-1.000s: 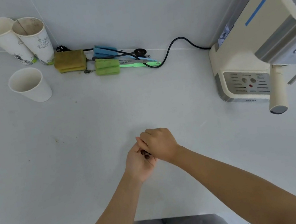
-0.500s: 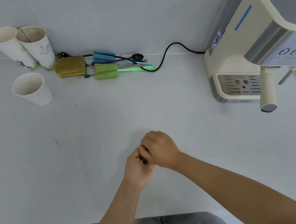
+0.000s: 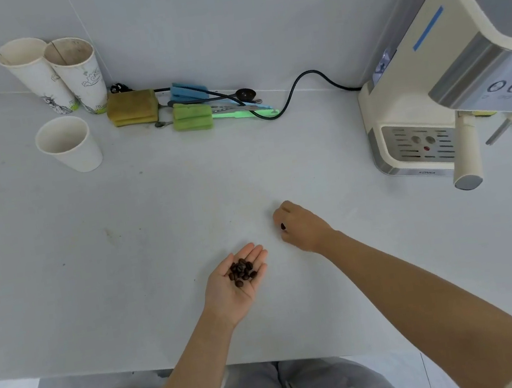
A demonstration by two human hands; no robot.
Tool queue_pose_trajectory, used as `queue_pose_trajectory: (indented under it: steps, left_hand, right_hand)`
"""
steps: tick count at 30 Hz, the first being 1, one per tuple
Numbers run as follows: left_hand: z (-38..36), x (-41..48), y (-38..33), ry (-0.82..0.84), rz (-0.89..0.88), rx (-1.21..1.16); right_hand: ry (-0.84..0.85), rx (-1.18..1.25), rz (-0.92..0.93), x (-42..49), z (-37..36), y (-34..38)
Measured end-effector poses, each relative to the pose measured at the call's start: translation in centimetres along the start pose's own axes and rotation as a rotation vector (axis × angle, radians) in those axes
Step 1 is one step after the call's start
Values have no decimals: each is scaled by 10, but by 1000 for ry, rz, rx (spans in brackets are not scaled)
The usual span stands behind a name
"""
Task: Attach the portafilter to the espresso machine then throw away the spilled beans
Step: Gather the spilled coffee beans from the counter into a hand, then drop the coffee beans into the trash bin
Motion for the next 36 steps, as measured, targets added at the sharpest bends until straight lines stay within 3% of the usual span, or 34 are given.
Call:
queue_pose_trajectory:
  steps: [4,8,13,23,29,33,36]
  left_hand:
    - [5,-3,-5,6,-13,-5]
    - [7,-5,-9,7,-22,4]
    - [4,-8,-15,33,-58,-10]
    - [13,-48,-33,66,-331,-180]
    - [33,-95,-41,-7,-601,-303]
    - [52,-135,-37,-37,-781,-445]
    - [77,-164,-28,-75,-877,-548]
  right_hand:
    - [30,-73,-8,6,-2,9]
    - [-43,79,-15,1,6,14]
    - [-176,236,146,-19,19,58]
    - [-53,412,388,-41,-4,127]
    - [-83,828,469,-77,8,167]
    - [80,1236,384,-91,-21,191]
    - [218,1358,314,-101,-53,218]
Point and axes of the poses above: each hand's wrist, its own x-axis towards the middle knuckle, its own z-axis out of the back of the hand, y = z × x, the point moved 8 cm from there along x, towards the middle knuckle, and after that the axes turned 4 degrees about y, right-handed, at the moved point
